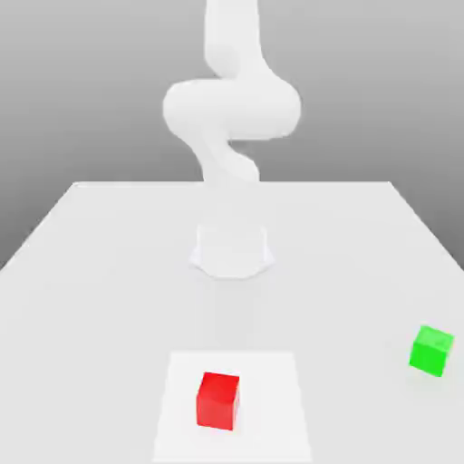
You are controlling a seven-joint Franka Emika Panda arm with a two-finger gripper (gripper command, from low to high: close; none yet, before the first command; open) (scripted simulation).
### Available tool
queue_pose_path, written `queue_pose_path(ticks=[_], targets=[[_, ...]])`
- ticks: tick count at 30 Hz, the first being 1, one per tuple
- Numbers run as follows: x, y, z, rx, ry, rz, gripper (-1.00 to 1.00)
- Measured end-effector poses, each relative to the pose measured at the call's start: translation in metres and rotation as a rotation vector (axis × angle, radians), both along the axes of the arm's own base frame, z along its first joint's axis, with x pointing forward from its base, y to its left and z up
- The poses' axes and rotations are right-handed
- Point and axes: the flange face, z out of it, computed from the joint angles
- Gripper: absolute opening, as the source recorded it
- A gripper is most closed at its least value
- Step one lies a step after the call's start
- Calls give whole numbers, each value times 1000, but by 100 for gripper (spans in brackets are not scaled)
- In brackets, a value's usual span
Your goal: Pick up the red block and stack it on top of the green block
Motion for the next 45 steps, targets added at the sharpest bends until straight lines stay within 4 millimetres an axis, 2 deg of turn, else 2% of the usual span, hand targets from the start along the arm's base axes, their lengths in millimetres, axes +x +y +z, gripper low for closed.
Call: queue_pose_path(ticks=[5,8,11,16,21,27,28,35,40,42,45], targets=[[54,-4,-102,11,167,-34,0],[73,-7,-166,18,263,-54,0],[83,-10,-230,27,360,-74,0],[80,-15,-336,42,520,-107,0],[53,-18,-435,60,681,-140,0],[45,-17,-510,64,716,-147,0],[45,-17,-517,64,716,-147,-100],[45,-17,-517,64,716,-147,-100],[45,-17,-468,64,716,-147,-100],[45,0,-457,66,717,-146,-100],[45,45,-451,68,720,-139,-100]])
